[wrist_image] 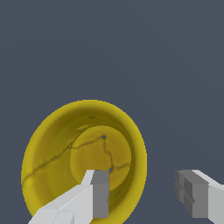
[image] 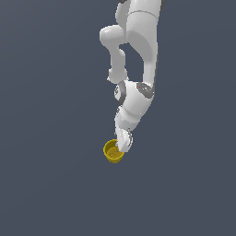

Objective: Pick up the object and move it to a goal position.

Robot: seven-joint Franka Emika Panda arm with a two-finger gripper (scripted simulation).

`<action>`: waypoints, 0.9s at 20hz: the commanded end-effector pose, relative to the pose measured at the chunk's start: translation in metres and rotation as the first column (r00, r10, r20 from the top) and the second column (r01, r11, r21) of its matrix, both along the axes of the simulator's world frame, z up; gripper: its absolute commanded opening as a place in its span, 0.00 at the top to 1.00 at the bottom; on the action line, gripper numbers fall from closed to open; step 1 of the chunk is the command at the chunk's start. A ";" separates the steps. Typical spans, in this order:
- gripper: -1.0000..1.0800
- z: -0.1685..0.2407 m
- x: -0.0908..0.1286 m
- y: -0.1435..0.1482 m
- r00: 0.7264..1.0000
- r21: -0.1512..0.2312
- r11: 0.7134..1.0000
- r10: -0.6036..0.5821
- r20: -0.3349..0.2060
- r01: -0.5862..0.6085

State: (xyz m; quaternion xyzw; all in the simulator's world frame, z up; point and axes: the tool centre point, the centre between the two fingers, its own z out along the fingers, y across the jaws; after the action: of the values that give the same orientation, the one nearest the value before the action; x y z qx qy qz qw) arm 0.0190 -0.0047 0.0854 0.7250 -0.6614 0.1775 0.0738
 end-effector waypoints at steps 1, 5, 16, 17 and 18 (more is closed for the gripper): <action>0.38 0.000 0.000 0.001 1.000 0.000 1.000 0.001 0.000 -0.001; 0.38 -0.007 0.001 -0.002 1.000 0.000 1.000 0.000 0.000 0.000; 1.00 -0.028 0.004 -0.012 1.000 0.001 1.000 -0.004 0.001 0.004; 1.00 -0.028 0.004 -0.012 1.000 0.001 1.000 -0.004 0.001 0.004; 1.00 -0.028 0.004 -0.012 1.000 0.001 1.000 -0.004 0.001 0.004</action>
State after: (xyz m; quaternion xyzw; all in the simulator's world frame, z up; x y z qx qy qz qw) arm 0.0229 -0.0168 0.0574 0.7237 -0.6628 0.1776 0.0734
